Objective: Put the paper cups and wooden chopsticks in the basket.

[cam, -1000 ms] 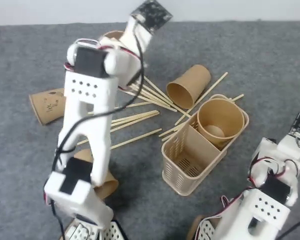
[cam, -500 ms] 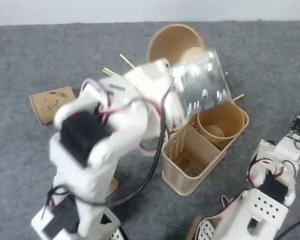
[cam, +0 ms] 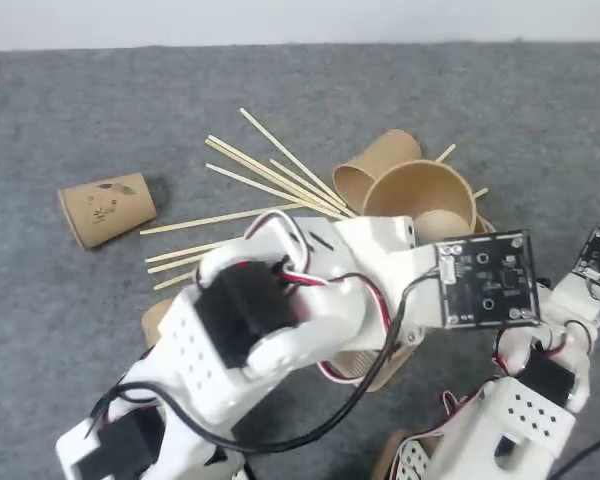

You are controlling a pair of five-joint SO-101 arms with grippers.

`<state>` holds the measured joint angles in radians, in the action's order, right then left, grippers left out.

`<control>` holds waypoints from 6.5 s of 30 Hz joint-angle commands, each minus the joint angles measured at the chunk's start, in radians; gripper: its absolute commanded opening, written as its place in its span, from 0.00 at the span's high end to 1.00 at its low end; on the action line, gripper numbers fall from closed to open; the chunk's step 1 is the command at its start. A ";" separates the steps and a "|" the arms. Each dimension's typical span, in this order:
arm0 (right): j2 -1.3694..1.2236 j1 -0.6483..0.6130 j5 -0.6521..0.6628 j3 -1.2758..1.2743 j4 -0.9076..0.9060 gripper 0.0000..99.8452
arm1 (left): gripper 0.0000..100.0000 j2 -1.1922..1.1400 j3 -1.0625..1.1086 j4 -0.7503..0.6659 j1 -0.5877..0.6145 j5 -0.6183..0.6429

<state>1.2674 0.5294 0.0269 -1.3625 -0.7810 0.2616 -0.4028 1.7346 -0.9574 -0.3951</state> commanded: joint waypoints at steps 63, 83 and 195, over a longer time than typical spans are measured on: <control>0.015 -0.005 0.002 0.005 0.021 0.81 | 0.75 -0.074 -0.271 0.028 0.446 0.192; 0.015 -0.007 0.002 -0.003 0.028 0.81 | 0.75 0.815 0.949 0.023 0.990 -0.494; 0.015 -0.044 0.003 -0.020 0.028 0.81 | 0.99 -0.075 -0.584 0.023 0.582 0.566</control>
<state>1.2674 0.4956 0.0269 -1.3901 -0.7733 0.3199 -0.7020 1.7116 -0.3268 -0.0207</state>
